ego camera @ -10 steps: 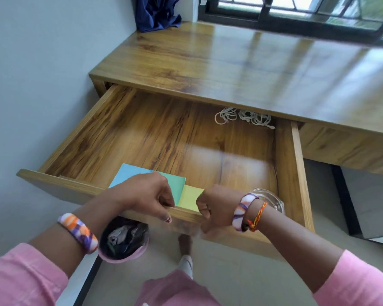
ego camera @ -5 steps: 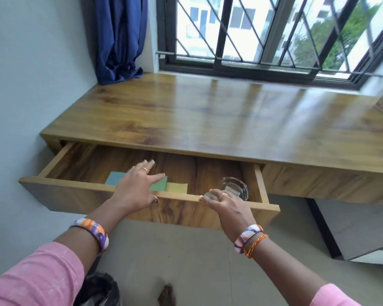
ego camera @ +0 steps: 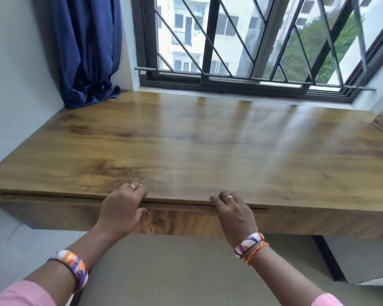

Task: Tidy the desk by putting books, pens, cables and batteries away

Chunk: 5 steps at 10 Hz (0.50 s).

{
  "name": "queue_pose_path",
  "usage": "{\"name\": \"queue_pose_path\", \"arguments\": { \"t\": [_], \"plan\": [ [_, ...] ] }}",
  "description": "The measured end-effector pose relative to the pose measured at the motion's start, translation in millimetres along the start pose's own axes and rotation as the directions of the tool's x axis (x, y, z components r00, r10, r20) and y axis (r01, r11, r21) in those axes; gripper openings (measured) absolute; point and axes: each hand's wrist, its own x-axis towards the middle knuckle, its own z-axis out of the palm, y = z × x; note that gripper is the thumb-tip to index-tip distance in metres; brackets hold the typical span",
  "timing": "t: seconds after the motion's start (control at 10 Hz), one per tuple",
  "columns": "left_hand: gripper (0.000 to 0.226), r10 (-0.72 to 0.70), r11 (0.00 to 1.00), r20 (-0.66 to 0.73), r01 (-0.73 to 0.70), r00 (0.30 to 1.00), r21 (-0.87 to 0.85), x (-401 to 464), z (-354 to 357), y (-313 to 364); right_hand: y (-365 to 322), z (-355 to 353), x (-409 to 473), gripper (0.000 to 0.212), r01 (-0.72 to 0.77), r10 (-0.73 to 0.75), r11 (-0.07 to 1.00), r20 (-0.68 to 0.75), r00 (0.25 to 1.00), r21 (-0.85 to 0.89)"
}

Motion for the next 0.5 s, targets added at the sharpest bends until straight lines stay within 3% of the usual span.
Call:
{"name": "queue_pose_path", "arguments": {
  "t": [0.1,0.2,0.3,0.4,0.5],
  "plan": [
    [0.047,0.041,0.997,-0.063,-0.036,0.997,0.075,15,6,-4,0,5,12,0.040,-0.028,0.030,0.999,-0.064,0.998,0.023],
    [0.049,0.103,0.984,0.022,-0.105,0.994,0.144,22,0,-4,-1,6,12,0.040,0.003,-0.001,1.000,-0.080,0.997,0.023],
    [0.037,0.090,0.977,0.215,-0.128,0.972,0.171,39,-28,9,2,-9,20,0.025,0.012,-0.017,0.997,0.063,0.998,0.075],
    [0.035,0.107,0.994,0.154,-0.107,0.982,-0.007,71,-62,33,13,-39,48,0.037,-0.058,0.069,0.968,-0.034,0.997,0.245],
    [0.032,0.186,0.969,-0.201,-0.213,0.962,-0.122,106,-99,66,22,-89,91,0.032,-0.009,0.128,0.957,-0.397,0.909,0.288]
  ]
}}
